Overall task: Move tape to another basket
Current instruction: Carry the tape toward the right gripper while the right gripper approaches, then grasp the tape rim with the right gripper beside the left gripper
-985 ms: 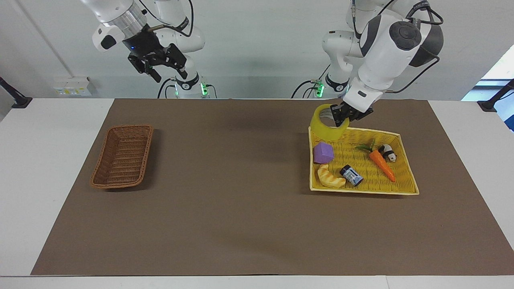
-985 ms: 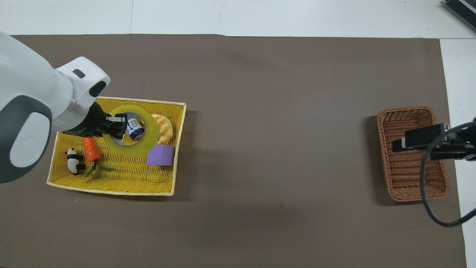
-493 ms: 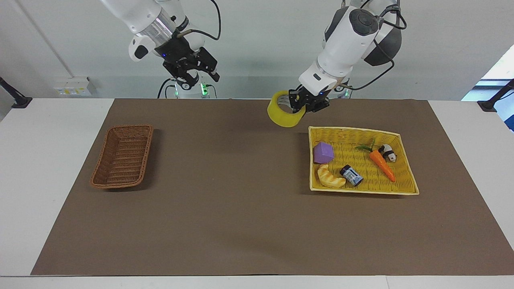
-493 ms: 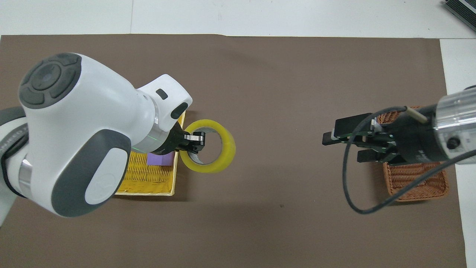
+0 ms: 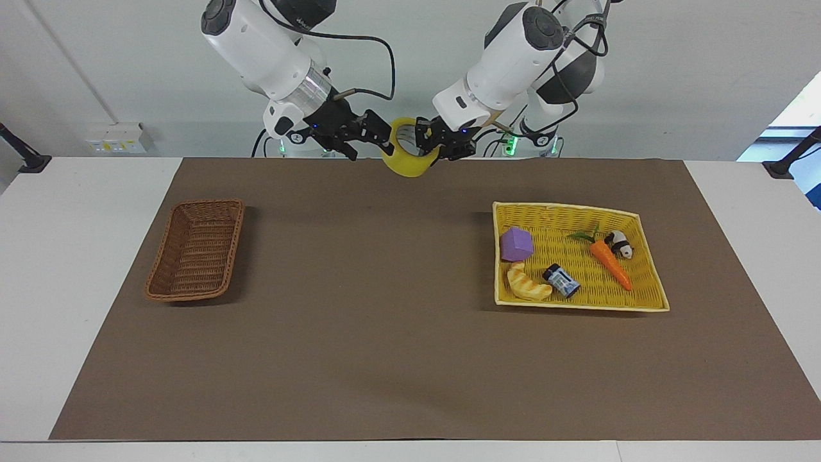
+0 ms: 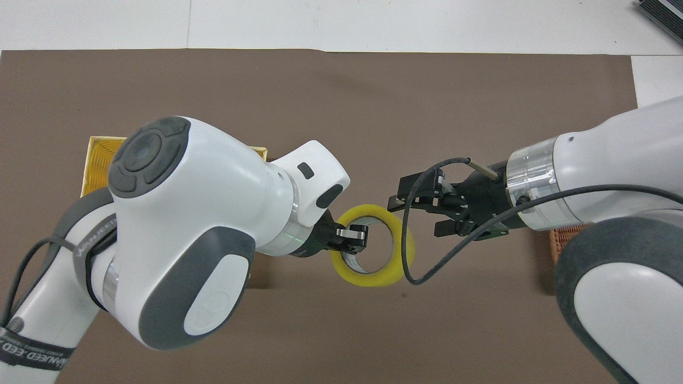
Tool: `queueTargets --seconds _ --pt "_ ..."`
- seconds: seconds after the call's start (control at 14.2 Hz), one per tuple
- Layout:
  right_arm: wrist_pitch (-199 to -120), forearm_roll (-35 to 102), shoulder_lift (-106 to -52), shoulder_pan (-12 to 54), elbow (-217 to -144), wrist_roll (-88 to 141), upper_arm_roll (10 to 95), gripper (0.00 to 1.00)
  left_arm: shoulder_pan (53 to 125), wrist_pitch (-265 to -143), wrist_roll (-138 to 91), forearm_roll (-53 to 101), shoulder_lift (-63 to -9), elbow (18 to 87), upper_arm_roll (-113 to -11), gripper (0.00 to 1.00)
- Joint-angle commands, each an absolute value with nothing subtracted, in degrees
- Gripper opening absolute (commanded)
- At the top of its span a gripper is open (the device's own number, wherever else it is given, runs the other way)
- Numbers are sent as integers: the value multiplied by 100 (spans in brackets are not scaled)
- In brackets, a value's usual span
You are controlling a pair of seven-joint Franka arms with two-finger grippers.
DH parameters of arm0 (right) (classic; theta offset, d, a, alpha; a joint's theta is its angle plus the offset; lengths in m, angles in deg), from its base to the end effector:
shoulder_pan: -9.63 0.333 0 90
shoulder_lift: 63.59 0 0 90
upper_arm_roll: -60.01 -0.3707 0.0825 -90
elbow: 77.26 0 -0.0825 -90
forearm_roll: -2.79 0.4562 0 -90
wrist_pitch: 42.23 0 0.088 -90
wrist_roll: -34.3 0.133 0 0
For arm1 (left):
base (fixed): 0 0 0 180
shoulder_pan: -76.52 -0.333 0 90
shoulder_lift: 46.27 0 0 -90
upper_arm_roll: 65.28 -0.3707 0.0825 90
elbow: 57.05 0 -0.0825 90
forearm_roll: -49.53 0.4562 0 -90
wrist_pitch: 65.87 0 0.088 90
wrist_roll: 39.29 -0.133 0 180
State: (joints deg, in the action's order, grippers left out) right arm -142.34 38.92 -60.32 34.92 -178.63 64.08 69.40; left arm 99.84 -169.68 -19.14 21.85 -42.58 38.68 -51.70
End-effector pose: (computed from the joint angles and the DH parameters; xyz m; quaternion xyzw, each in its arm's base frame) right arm 0.5787 0.2331 0.6175 -0.9362 0.1635 0.1058 0.2925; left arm 0.5076 -0.4386 0.5926 0.9651 -0.0931 -0.0822 0.2304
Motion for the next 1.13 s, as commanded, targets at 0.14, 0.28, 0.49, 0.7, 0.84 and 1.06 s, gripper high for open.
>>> queueTargets --seconds 0.14,0.28,0.49,0.7,0.84,1.06 --pt "-14208 4401 -5727 3170 -18377 5944 6959 100 10253 -17660 -2101 1650 -4284 4095 -5245 0" --pt "-13901 4444 -5647 3029 -18483 5742 6967 100 10236 -17845 -2110 1395 -4267 4095 -5253 0" --pt "-13584 4558 -5621 2932 -18492 5601 6994 100 10209 -18136 -2075 1244 -4249 4095 -5262 0" --pt "-13373 4700 -5603 2826 -18492 5487 7011 100 10236 -18250 -1944 1244 -4249 4095 -5271 0" --pt "-13346 4700 -5594 2826 -18501 5504 7011 100 10236 -18250 -1916 1244 -4249 4095 -5271 0" --pt "-13381 4700 -5594 2904 -18501 5600 7011 100 10244 -18294 -1899 1244 -4249 4095 -5262 0"
